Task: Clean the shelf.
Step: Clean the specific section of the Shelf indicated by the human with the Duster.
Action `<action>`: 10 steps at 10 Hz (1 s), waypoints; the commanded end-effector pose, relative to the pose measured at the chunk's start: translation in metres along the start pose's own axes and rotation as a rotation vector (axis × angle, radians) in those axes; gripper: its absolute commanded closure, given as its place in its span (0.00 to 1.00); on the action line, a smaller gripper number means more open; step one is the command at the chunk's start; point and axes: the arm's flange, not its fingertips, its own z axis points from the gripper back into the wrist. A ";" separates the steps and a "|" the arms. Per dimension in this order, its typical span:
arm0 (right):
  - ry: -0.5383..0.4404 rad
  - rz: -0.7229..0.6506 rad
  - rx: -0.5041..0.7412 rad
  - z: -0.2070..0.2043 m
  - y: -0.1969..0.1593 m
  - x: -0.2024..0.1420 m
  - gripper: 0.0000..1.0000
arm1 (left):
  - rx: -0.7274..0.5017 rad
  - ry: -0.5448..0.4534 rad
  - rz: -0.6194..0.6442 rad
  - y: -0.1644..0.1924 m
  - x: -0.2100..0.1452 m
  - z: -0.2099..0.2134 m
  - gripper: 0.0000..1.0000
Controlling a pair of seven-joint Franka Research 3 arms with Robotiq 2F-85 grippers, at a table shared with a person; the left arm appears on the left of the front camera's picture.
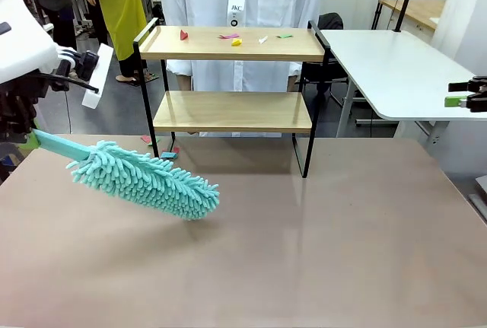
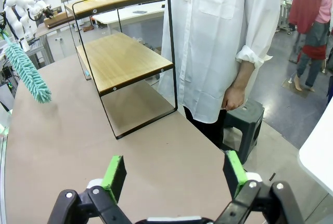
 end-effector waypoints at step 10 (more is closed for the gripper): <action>-0.001 0.007 -0.001 -0.001 0.001 0.003 0.00 | 0.000 -0.027 0.014 0.001 0.000 -0.001 0.87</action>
